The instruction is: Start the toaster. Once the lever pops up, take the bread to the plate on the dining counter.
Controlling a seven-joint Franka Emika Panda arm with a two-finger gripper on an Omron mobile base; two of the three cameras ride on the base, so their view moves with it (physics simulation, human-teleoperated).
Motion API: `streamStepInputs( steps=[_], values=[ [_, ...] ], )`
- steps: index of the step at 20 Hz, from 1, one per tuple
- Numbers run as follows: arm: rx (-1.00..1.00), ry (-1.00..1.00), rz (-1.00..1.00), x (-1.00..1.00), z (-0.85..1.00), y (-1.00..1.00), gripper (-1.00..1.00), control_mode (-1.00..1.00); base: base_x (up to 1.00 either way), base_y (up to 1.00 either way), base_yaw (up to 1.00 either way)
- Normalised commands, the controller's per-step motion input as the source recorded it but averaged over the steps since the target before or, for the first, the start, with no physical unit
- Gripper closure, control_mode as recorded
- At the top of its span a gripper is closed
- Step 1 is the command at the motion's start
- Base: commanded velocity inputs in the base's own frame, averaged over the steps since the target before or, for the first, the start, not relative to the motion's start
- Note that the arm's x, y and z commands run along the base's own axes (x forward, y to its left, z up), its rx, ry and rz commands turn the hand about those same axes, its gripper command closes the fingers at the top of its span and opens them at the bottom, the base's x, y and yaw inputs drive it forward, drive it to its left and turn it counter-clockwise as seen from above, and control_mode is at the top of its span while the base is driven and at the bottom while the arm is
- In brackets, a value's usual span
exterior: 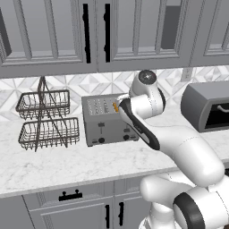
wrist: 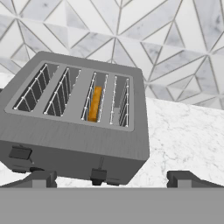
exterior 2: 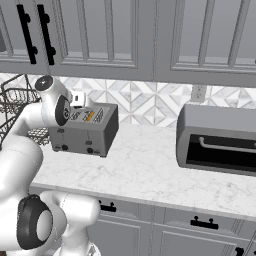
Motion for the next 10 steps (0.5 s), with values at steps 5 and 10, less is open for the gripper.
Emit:
streamStepInputs(
  steps=[5,10],
  values=[
    [0.00,0.00,0.00,0.00,0.00,0.00,-1.00,-1.00,0.00,0.00,0.00],
    [0.00,0.00,0.00,0.00,0.00,0.00,-1.00,-1.00,0.00,0.00,0.00]
  ],
)
